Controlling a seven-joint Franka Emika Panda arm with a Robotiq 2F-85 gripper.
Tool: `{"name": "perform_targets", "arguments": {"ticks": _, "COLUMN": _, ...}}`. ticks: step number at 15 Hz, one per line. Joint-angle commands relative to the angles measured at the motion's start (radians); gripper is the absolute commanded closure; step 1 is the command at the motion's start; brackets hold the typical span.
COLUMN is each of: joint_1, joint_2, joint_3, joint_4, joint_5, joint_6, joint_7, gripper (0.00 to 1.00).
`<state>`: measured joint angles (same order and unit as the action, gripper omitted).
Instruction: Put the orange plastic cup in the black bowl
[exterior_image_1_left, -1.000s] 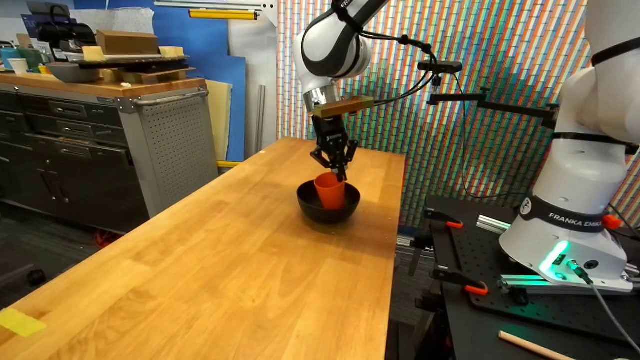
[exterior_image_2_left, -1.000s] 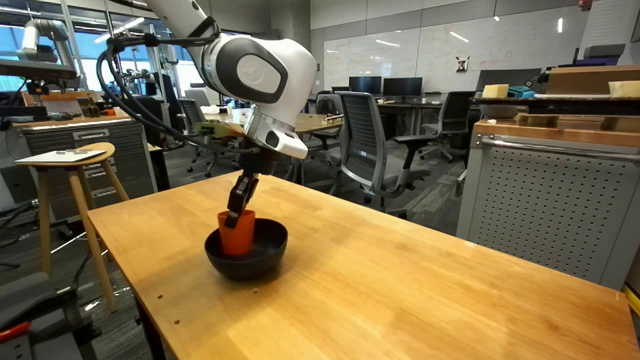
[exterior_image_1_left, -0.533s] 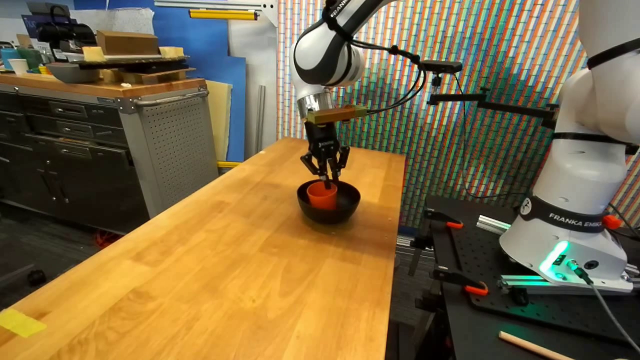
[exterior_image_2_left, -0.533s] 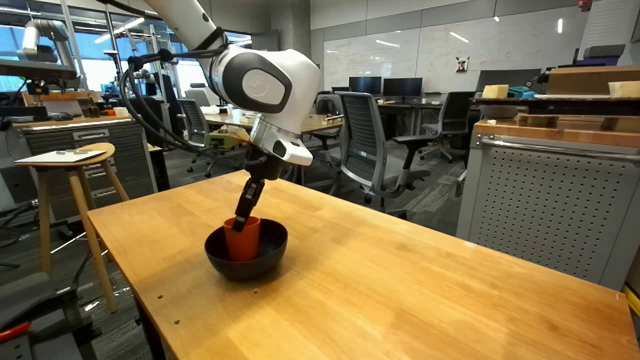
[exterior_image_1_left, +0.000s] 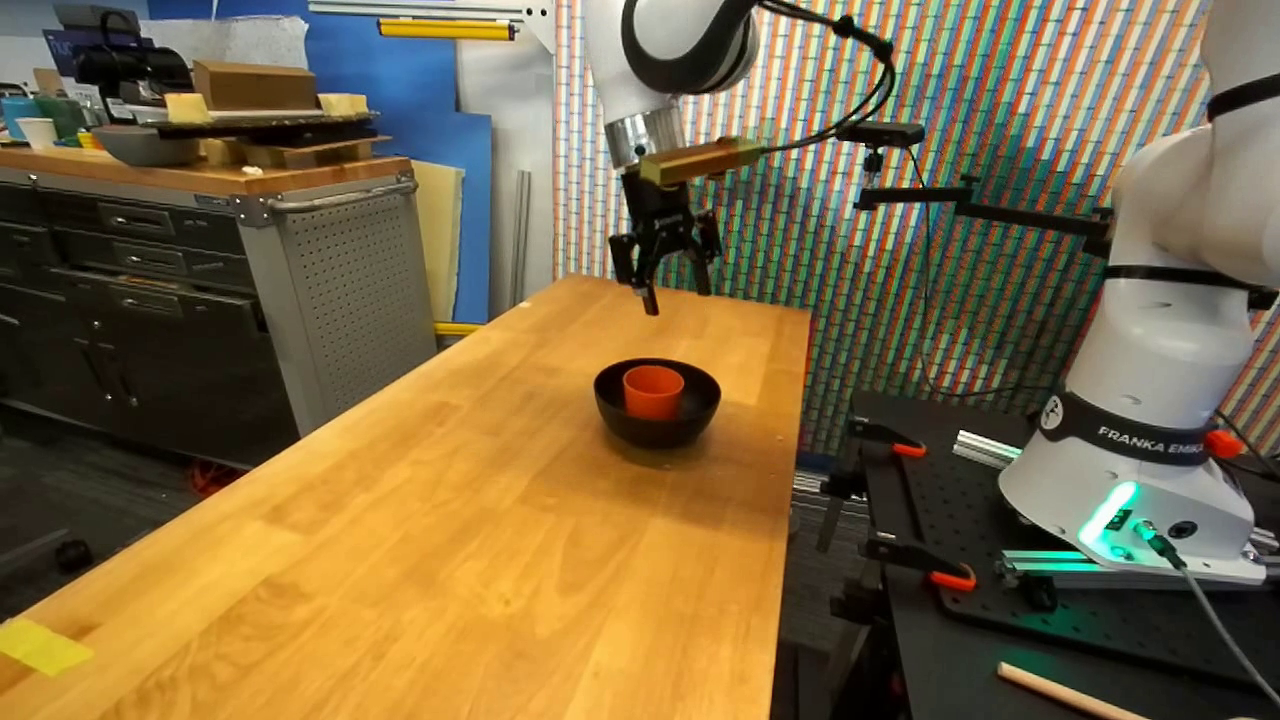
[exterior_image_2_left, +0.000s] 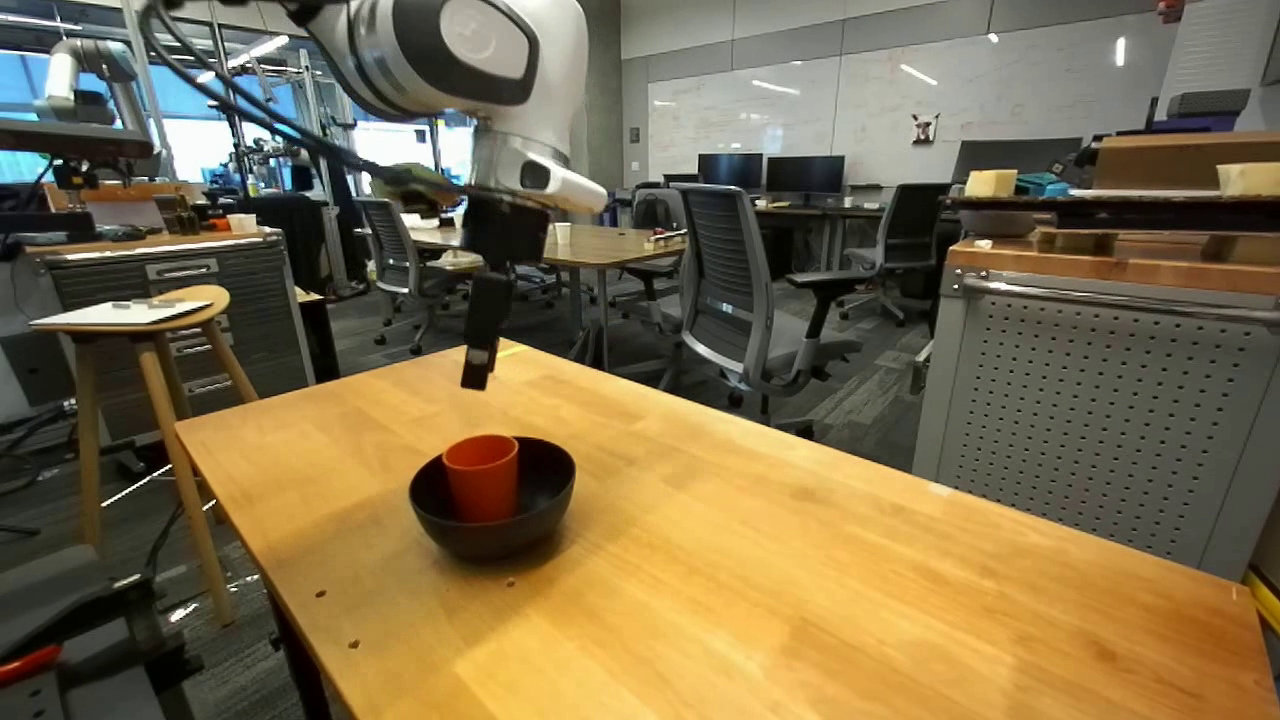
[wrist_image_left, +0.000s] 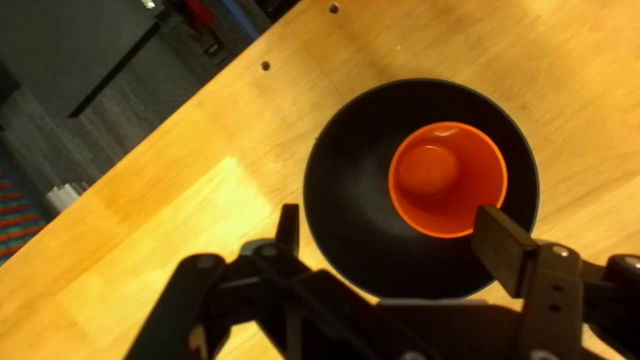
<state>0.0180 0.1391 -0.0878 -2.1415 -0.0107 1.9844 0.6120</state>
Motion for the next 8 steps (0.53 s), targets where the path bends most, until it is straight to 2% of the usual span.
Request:
{"name": "perform_targets", "arguments": {"ticks": 1, "joint_1": 0.052, "joint_2": -0.171, "joint_3": 0.06, "joint_4": -0.017, "joint_5": -0.153, "joint_6": -0.203, "joint_7": 0.032, "gripper": 0.0}}
{"name": "perform_targets", "arguments": {"ticks": 5, "joint_1": 0.09, "joint_2": -0.216, "joint_3": 0.164, "joint_4": 0.049, "joint_5": -0.18, "joint_6": -0.394, "joint_7": -0.068, "gripper": 0.0}}
{"name": "perform_targets", "arguments": {"ticks": 6, "joint_1": 0.099, "joint_2": -0.214, "joint_3": 0.185, "joint_4": 0.068, "joint_5": -0.182, "joint_6": -0.418, "joint_7": -0.097, "gripper": 0.0}}
{"name": "perform_targets", "arguments": {"ticks": 7, "joint_1": 0.075, "joint_2": -0.213, "joint_3": 0.172, "joint_4": 0.029, "joint_5": -0.156, "joint_6": -0.355, "joint_7": -0.043, "gripper": 0.0}}
{"name": "perform_targets", "arguments": {"ticks": 8, "joint_1": 0.086, "joint_2": -0.217, "joint_3": 0.189, "joint_4": 0.04, "joint_5": -0.161, "joint_6": -0.375, "joint_7": -0.055, "gripper": 0.0}}
